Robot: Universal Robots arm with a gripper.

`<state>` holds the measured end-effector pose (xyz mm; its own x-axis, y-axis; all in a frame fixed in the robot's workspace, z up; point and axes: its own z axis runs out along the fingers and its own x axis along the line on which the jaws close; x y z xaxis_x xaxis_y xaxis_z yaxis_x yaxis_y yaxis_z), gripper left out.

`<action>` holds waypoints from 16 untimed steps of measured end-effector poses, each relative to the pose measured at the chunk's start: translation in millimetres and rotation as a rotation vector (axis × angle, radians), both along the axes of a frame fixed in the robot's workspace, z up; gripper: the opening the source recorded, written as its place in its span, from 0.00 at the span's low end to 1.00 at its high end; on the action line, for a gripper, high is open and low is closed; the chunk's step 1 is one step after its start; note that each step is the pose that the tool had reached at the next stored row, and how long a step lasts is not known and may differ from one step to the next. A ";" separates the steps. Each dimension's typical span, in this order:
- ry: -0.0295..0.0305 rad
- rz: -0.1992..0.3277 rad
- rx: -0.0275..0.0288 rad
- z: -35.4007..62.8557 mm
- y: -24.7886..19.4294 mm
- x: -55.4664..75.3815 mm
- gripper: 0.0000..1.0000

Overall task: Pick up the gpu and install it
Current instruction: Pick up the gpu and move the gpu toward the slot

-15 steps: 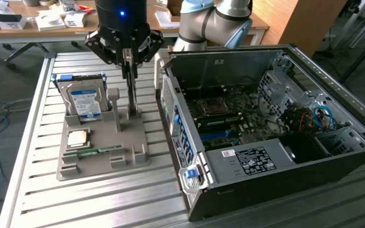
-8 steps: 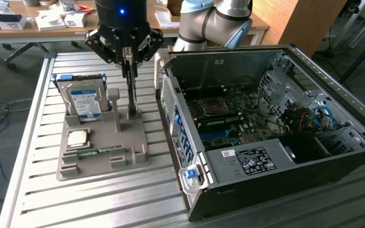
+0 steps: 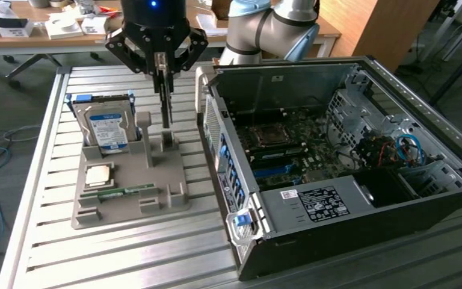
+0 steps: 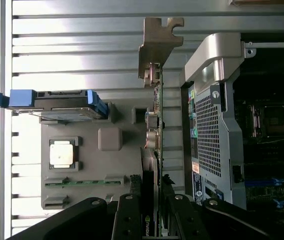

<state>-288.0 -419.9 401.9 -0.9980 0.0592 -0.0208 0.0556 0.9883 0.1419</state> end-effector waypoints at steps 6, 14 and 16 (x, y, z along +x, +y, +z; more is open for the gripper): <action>0.0030 0.000 -0.0244 2.7 0.1 0.0 0.26; 0.0065 0.000 -0.0619 4.1 0.0 0.1 0.26; 0.0066 0.000 -0.0620 6.9 0.0 0.2 0.26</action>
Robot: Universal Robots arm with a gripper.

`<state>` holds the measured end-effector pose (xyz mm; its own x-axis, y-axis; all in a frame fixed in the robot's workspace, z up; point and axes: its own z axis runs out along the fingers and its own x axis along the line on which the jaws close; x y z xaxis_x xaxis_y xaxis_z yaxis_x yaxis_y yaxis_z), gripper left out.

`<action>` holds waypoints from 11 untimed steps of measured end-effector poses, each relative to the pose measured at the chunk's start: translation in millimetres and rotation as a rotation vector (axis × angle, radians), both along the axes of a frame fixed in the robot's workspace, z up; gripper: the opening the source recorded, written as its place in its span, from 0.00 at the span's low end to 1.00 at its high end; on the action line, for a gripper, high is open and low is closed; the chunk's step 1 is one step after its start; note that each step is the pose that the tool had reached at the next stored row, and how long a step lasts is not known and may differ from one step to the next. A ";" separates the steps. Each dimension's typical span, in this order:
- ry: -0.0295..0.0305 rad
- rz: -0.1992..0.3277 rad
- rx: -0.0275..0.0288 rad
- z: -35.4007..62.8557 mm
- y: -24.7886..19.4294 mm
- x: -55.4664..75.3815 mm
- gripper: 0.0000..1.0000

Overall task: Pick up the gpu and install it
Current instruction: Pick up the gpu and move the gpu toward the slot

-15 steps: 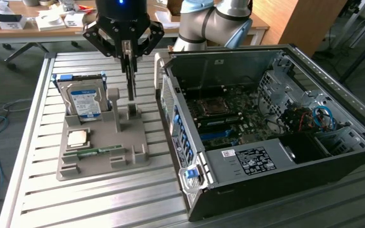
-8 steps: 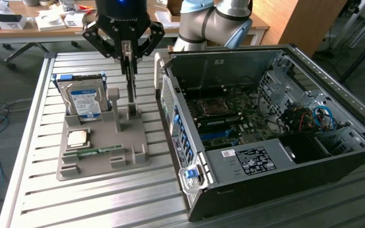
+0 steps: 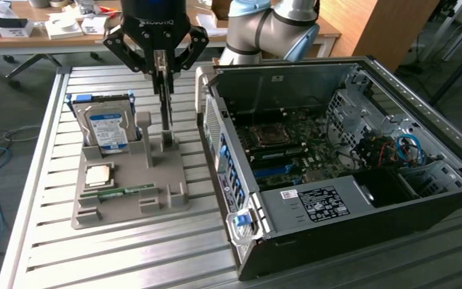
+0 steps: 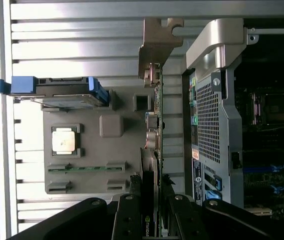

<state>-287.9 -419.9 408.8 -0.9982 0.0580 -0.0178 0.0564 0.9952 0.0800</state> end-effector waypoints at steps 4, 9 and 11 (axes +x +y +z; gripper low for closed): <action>-0.0002 0.000 0.0002 4.1 0.0 0.0 0.26; 0.0001 0.000 -0.0001 4.4 0.0 0.9 0.26; -0.0001 0.000 0.0001 4.2 0.0 3.4 0.26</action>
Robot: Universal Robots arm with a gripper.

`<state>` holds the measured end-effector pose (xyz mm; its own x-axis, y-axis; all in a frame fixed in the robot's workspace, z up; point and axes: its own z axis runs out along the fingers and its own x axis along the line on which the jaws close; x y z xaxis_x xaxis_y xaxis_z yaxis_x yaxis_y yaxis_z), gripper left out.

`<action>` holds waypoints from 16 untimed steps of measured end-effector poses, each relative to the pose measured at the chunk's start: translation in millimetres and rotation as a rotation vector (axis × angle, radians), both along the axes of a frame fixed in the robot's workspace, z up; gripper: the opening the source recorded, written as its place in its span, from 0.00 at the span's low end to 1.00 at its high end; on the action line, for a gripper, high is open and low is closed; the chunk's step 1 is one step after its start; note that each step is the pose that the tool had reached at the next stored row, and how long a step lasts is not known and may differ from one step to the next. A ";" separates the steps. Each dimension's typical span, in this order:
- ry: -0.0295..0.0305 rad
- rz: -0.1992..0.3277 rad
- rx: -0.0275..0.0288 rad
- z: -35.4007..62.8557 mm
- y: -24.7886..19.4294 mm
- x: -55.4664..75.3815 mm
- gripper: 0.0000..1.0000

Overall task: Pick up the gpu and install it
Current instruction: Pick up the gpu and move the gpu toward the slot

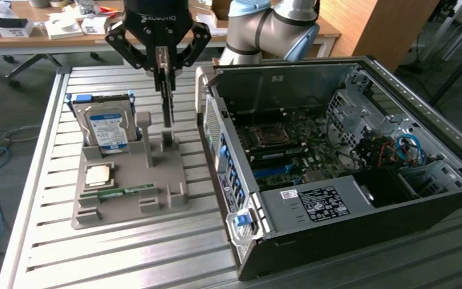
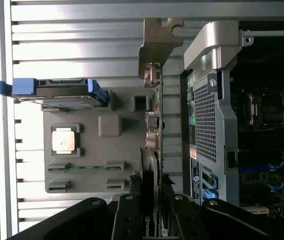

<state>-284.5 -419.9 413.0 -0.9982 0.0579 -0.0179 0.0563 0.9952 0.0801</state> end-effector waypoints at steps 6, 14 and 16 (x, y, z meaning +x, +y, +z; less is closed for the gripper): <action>0.0006 0.000 -0.0001 0.3 0.0 10.3 0.26; 0.0073 0.000 -0.0005 4.6 0.0 17.4 0.26; 0.0074 0.000 -0.0006 4.6 0.0 17.5 0.26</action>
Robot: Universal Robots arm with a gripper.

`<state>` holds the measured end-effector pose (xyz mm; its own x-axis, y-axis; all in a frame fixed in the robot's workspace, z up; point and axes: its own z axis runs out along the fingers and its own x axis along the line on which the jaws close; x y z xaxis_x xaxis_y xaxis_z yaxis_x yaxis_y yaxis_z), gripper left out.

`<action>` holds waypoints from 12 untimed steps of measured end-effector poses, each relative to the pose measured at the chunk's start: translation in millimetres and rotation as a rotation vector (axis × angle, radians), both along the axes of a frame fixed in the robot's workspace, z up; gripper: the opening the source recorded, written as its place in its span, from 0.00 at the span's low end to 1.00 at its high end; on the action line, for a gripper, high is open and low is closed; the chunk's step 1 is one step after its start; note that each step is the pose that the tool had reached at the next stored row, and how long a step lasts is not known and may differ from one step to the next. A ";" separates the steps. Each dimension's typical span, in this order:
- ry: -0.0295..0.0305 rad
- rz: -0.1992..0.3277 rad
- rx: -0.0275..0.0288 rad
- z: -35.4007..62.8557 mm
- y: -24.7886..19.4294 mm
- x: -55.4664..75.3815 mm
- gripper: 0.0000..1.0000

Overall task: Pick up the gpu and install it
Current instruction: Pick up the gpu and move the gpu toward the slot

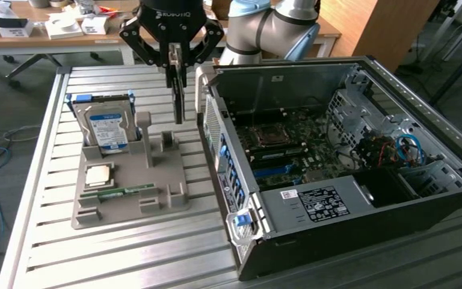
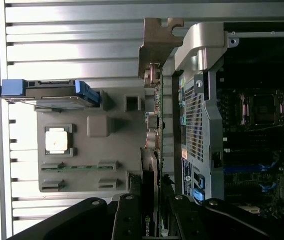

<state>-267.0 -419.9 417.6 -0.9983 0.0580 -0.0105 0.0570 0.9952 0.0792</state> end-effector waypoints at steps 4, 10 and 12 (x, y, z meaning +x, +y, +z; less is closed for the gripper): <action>0.0010 0.000 -0.0001 0.3 0.0 5.3 0.26; 0.0030 0.000 0.0002 1.5 0.0 16.8 0.26; 0.0038 0.000 0.0005 2.5 0.0 20.8 0.26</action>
<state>-246.2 -419.9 420.1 -0.9983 0.0579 -0.0067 0.0572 0.9952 0.0795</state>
